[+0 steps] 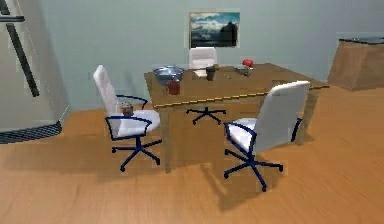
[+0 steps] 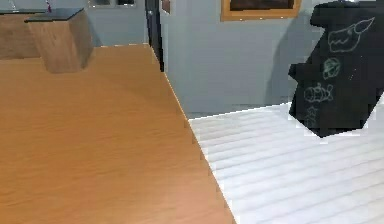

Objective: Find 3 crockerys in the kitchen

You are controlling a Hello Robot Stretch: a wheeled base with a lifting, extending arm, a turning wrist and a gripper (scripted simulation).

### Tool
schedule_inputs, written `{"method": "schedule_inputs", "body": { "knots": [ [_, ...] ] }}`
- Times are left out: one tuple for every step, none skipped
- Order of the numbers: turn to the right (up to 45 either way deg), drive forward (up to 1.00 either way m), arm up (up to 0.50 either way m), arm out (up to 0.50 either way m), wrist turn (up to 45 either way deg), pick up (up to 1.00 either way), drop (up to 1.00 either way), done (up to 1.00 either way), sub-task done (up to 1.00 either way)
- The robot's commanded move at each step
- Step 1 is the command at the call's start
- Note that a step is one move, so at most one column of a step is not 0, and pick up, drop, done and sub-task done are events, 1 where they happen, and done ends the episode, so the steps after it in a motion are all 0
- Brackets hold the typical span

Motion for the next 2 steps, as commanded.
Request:
{"method": "schedule_inputs", "body": {
  "knots": [
    [0.0,1.00,0.00,0.00,0.0,0.00,0.00,0.00,0.00],
    [0.0,0.00,0.00,0.00,0.0,0.00,0.00,0.00,1.00]
  ]
}}
